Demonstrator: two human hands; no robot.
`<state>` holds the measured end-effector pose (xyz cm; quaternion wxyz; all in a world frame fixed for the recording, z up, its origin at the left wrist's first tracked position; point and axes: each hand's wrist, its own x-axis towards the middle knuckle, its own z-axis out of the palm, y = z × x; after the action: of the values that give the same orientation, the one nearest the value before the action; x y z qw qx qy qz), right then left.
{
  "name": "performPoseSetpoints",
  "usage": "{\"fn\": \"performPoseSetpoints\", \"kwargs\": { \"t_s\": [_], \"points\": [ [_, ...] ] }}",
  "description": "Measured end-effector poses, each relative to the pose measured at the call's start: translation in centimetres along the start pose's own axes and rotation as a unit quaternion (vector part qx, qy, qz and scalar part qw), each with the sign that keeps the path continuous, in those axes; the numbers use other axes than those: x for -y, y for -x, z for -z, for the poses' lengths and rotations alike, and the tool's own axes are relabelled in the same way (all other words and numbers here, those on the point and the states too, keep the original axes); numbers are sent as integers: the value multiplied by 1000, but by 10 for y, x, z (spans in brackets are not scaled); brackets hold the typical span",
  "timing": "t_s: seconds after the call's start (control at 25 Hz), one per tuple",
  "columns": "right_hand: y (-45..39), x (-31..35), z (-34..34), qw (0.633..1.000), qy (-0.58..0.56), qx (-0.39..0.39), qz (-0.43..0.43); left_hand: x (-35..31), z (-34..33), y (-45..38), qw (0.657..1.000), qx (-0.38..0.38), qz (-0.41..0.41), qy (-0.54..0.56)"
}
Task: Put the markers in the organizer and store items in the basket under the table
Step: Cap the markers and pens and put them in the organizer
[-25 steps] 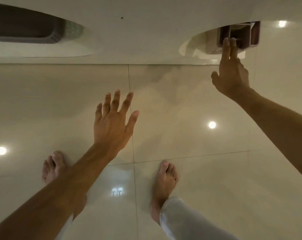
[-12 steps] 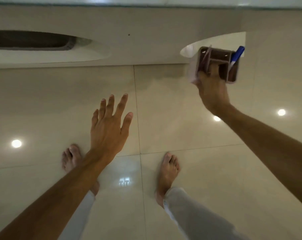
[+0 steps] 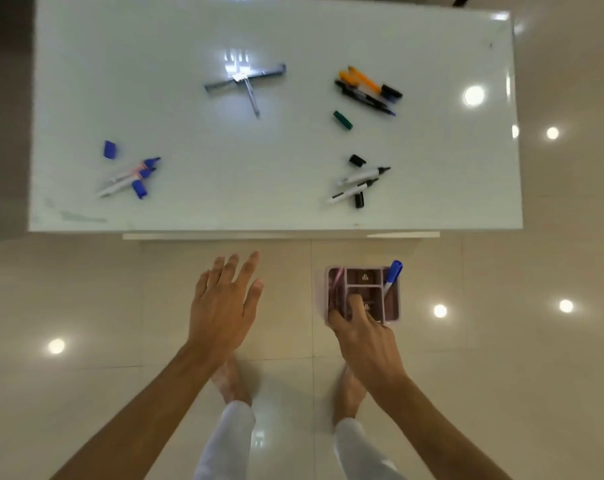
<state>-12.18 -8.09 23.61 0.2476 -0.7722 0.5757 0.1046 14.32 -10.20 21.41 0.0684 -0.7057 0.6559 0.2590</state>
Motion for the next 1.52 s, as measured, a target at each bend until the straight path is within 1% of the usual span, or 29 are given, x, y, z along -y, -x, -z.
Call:
{"fn": "performPoseSetpoints", "kwargs": {
  "t_s": [0.12,0.24,0.4,0.52,0.6,0.72,0.76,0.88,0.96,1.04,1.12,1.16,1.24,1.32,1.44,1.52],
  "points": [
    [-14,51,46,999,-8,-32,-25,36,73,8,1000,-19,-16,-12],
    [-43,89,83,999,8,-44,-30,75,129,-5,999,-29,-26,-34],
    [-106,117,111,997,47,-49,-20,118,171,-45,999,-36,4,-38],
    [-179,129,109,995,94,-46,-6,150,189,-78,997,-70,40,-8],
    [-225,132,106,994,106,-42,-4,172,198,-99,996,-69,60,5],
    [-280,141,99,994,109,-11,7,210,205,-132,994,-59,91,-3],
    [-289,145,101,994,106,-2,13,219,205,-140,994,-57,97,-11],
    [-293,152,102,994,102,-13,26,235,199,-159,994,-23,109,-14],
    [-283,159,108,993,105,-50,1,242,194,-172,993,2,119,4],
    [-271,173,120,987,88,-129,-26,251,185,-180,992,11,125,20],
    [-261,189,125,978,58,-198,-15,257,176,-185,992,2,126,25],
    [-259,198,124,978,43,-203,-6,259,172,-186,991,-10,126,33],
    [-261,219,115,985,6,-170,6,263,165,-193,988,-32,132,71],
    [-279,244,101,989,-15,-147,33,269,160,-207,982,-22,147,114],
    [-326,275,70,990,16,-112,79,283,151,-229,984,-1,131,123],
    [-358,290,55,991,55,-62,108,292,146,-239,989,-8,98,112]
  ]
}}
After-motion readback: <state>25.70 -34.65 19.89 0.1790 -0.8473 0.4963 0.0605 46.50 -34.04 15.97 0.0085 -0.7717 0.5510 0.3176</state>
